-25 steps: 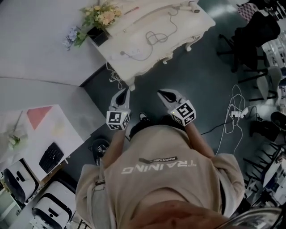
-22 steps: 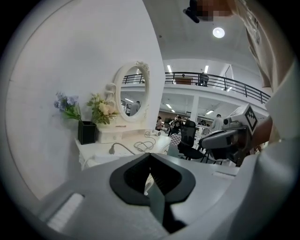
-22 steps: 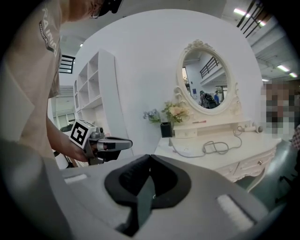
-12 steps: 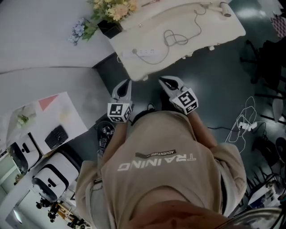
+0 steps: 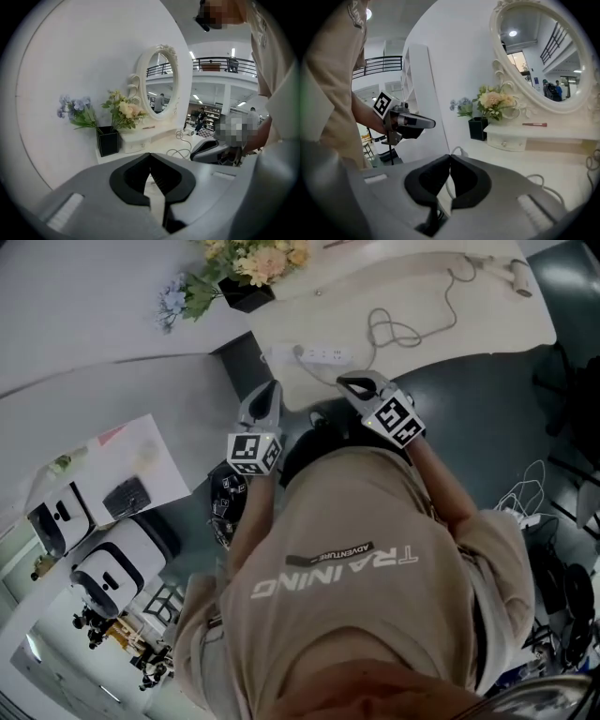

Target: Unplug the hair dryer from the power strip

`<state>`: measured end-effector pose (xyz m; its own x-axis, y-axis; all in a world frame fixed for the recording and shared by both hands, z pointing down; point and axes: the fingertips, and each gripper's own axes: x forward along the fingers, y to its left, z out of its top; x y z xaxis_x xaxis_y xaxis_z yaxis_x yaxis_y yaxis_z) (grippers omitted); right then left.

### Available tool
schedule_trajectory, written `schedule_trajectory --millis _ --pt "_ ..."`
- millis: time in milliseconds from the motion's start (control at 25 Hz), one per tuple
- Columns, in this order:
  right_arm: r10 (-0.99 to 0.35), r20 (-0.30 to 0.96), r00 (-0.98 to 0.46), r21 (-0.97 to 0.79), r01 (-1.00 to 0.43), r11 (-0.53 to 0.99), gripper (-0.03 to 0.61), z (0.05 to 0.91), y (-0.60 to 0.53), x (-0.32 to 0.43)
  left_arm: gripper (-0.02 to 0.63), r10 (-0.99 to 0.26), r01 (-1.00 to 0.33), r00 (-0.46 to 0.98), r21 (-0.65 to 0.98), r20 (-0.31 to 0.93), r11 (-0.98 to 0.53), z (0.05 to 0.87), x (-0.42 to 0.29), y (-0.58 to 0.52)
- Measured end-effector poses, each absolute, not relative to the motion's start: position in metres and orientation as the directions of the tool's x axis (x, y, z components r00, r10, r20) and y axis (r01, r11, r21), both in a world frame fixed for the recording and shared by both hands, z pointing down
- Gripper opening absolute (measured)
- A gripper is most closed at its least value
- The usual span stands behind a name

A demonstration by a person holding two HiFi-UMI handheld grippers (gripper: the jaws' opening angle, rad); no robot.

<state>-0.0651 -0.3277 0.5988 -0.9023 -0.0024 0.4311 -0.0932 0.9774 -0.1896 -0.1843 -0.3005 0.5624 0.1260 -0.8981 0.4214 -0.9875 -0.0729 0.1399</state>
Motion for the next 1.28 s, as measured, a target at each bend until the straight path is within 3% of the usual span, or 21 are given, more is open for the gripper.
schedule_trajectory --millis 200,280,400,600,880,1280 --pt "0.044 0.518 -0.854 -0.122 -0.022 0.992 0.010 0.620 -0.343 -0.109 0.006 -0.883 -0.981 0.173 0.152 0.437 -0.117 0.586 -0.206 -0.324" --pt "0.026 0.579 -0.815 -0.058 -0.009 0.998 0.067 0.631 -0.349 -0.125 0.006 -0.873 -0.974 0.212 0.162 0.438 -0.155 0.596 -0.212 -0.326" --pt "-0.014 0.684 -0.729 0.060 0.037 0.998 0.082 0.655 -0.352 -0.149 0.006 -0.840 -0.956 0.288 0.188 0.459 -0.226 0.616 -0.223 -0.323" --pt "-0.050 0.708 -0.705 0.266 0.200 0.943 0.100 0.677 -0.362 -0.188 0.006 -0.778 -0.916 0.400 0.234 0.484 -0.325 0.663 -0.242 -0.338" --pt "0.047 0.762 -0.646 0.206 0.310 0.928 0.109 0.697 -0.354 -0.202 0.006 -0.697 -0.871 0.491 0.289 0.523 -0.398 0.696 -0.238 -0.353" --pt "0.096 0.712 -0.696 0.119 0.254 0.960 0.108 0.700 -0.364 -0.221 0.006 -0.649 -0.851 0.525 0.328 0.551 -0.410 0.709 -0.234 -0.360"
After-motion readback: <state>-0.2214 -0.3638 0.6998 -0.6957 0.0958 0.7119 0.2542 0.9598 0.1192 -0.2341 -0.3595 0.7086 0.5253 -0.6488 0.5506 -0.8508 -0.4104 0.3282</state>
